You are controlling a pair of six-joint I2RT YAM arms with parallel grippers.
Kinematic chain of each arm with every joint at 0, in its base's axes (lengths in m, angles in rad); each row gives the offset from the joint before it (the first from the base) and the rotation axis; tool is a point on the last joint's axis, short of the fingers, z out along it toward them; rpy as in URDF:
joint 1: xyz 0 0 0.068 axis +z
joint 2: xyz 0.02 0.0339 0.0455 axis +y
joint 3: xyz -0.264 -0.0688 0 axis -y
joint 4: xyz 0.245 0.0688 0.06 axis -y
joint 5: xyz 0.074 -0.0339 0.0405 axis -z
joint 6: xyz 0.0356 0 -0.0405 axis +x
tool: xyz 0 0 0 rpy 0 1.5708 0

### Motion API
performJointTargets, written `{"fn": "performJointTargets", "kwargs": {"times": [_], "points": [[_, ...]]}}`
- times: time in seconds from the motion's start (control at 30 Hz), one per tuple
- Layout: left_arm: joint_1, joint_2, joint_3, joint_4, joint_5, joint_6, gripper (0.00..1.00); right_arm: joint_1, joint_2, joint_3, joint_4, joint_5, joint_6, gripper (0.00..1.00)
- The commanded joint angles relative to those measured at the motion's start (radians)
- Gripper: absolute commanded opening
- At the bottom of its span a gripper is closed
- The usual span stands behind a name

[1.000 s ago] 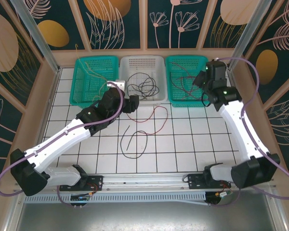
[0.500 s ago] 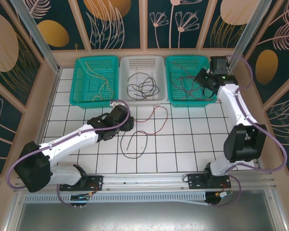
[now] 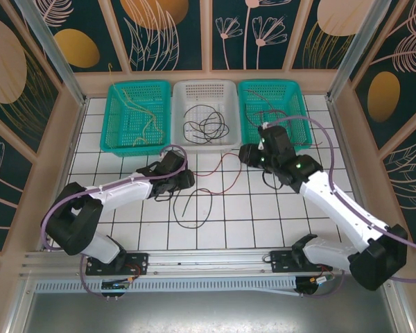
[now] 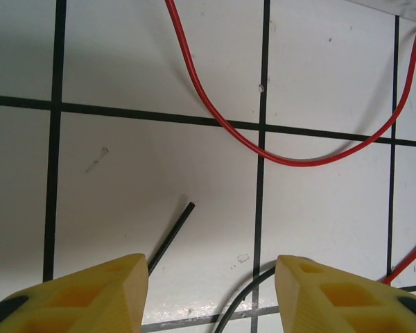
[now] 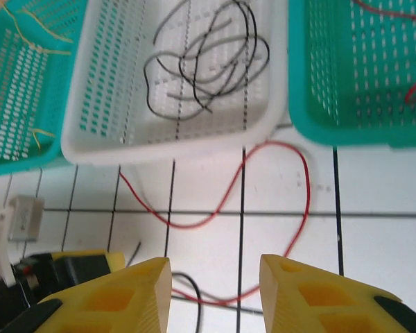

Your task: Untangle the cables

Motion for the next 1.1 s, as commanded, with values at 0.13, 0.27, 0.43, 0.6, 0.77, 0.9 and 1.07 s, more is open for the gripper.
{"fn": "performJointTargets", "kwargs": {"times": [0.13,0.27,0.43,0.6,0.77,0.9,1.07], "points": [[0.057,0.005,-0.025,0.139,-0.086,-0.157,0.49,0.064,-0.061,-0.068,-0.02,0.093,0.088,0.38],[0.06,0.051,-0.054,0.307,-0.09,-0.244,0.47,0.079,-0.075,-0.051,-0.003,0.08,0.092,0.37],[0.063,0.12,-0.057,0.415,-0.113,-0.285,0.45,0.111,-0.089,-0.031,-0.004,0.09,0.091,0.36],[0.069,0.193,-0.009,0.406,-0.143,-0.282,0.42,0.121,-0.108,-0.005,-0.031,0.1,0.077,0.36],[0.079,0.276,0.005,0.407,-0.141,-0.302,0.31,0.126,-0.135,0.007,-0.037,0.107,0.077,0.36],[0.079,0.275,-0.014,0.427,-0.123,-0.296,0.13,0.142,-0.153,0.005,-0.017,0.102,0.074,0.36],[0.077,0.164,-0.08,0.42,-0.115,-0.262,0.0,0.176,-0.154,-0.005,0.013,0.108,0.075,0.36]]}}
